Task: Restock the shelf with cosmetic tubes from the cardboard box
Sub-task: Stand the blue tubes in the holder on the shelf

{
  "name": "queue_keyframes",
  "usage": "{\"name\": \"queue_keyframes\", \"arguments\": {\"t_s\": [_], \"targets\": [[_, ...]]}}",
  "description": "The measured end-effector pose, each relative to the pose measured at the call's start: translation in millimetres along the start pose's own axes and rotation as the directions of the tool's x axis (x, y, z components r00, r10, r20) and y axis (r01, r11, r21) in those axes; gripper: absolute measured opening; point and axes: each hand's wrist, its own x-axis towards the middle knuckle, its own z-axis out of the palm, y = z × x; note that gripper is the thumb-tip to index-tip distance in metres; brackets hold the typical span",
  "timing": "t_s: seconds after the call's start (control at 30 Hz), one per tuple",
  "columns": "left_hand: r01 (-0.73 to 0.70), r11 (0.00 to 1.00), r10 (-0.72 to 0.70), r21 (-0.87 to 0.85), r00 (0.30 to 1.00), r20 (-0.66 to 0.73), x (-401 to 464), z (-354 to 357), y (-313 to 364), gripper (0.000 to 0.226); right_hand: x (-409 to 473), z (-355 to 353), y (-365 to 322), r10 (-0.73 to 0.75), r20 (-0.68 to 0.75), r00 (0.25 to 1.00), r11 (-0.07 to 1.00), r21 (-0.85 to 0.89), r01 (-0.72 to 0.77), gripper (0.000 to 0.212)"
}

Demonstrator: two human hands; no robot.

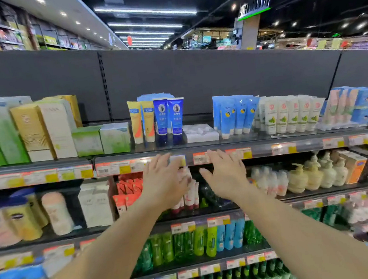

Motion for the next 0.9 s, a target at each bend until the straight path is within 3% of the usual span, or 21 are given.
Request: {"name": "queue_keyframes", "arguments": {"t_s": [0.17, 0.3, 0.53, 0.73, 0.9], "targets": [[0.103, 0.994, -0.103, 0.043, 0.995, 0.003, -61.1, -25.0, -65.8, 0.061, -29.5, 28.0, -72.5, -0.107, 0.021, 0.994, 0.994, 0.015, 0.107, 0.050], [0.170, 0.978, -0.162, 0.121, 0.984, -0.070, -103.0, -46.5, -134.4, 0.051, -43.2, 61.0, -140.5, -0.181, 0.084, 0.980, 0.983, -0.008, 0.182, 0.062], [0.329, 0.917, -0.331, 0.224, 0.943, -0.032, -188.8, -76.1, -309.8, 0.064, -72.2, 164.4, -308.9, -0.356, 0.217, 0.909, 0.934, 0.055, 0.352, 0.063], [0.362, 0.900, -0.384, 0.243, 0.922, 0.049, -270.5, -80.5, -482.5, 0.089, -103.6, 283.6, -444.1, -0.395, 0.343, 0.853, 0.919, 0.145, 0.367, 0.062], [0.390, 0.897, -0.427, 0.210, 0.888, 0.173, -314.3, -60.2, -561.8, 0.071, -132.3, 353.0, -479.7, -0.312, 0.503, 0.806, 0.949, 0.197, 0.245, 0.063]]}}
